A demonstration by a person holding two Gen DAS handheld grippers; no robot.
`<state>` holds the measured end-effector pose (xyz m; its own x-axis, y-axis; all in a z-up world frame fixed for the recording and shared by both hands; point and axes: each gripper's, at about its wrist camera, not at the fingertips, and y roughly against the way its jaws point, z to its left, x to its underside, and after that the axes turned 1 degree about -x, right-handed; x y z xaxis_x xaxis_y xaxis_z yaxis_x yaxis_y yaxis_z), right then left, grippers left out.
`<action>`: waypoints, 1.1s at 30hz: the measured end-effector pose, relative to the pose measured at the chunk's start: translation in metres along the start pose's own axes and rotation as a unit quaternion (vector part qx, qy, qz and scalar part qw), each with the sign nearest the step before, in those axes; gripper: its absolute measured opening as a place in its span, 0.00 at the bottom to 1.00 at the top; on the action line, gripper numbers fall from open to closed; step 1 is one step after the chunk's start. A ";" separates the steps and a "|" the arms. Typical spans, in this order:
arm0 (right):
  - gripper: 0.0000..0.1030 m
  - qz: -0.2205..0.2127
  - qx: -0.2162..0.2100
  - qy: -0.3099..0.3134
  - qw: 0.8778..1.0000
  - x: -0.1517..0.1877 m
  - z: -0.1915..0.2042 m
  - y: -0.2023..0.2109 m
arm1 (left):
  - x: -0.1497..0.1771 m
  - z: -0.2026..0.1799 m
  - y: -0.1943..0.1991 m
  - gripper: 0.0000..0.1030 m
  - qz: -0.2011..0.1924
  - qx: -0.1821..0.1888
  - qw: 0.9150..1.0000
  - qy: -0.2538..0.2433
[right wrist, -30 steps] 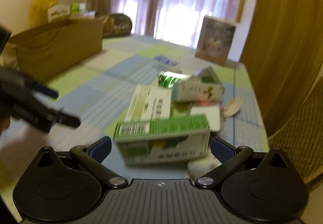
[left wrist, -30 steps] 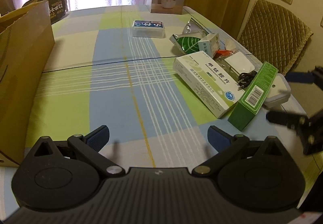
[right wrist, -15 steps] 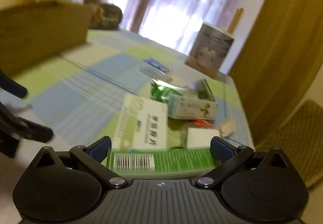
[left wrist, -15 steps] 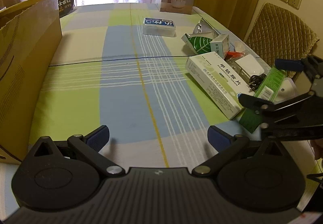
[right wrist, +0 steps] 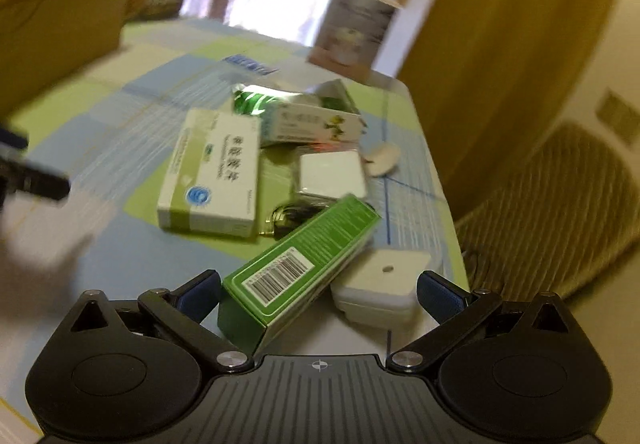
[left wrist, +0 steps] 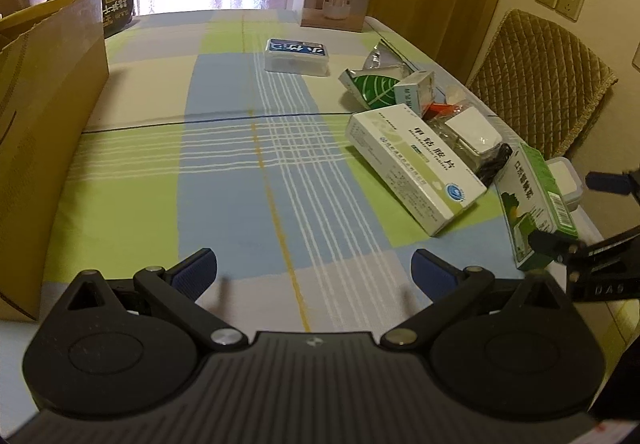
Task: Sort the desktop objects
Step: 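Grasp the long green barcode box with the right tool, then grasp the white Mecobalamin Tablets box with the left tool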
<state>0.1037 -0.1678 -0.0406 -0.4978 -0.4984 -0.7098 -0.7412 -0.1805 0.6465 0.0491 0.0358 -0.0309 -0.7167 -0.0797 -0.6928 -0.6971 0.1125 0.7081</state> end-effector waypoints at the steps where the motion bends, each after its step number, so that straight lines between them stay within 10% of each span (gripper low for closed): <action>1: 0.98 -0.009 -0.005 -0.024 1.000 -0.001 -0.003 0.003 | 0.000 -0.001 0.000 0.99 -0.001 0.002 1.000 0.000; 7: 0.98 -0.030 -0.034 -0.123 0.991 -0.009 -0.008 0.002 | -0.008 -0.005 0.002 0.99 -0.007 0.006 1.000 -0.009; 17: 0.27 0.000 -0.036 -0.169 0.985 -0.005 -0.018 -0.015 | -0.032 -0.019 -0.015 0.94 -0.003 0.024 1.000 -0.015; 30: 0.27 0.000 -0.172 -0.138 0.975 0.002 -0.004 0.000 | -0.060 -0.050 -0.043 0.94 0.022 0.019 0.999 -0.023; 33: 0.27 0.000 -0.145 -0.157 0.977 0.004 -0.012 -0.001 | -0.058 -0.051 -0.051 0.90 0.037 0.012 0.999 -0.022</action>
<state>0.1075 -0.1793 -0.0403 -0.6452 -0.2222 -0.7310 -0.6045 -0.4366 0.6663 0.1254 -0.0157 -0.0203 -0.7636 -0.0261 -0.6452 -0.6418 0.1403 0.7539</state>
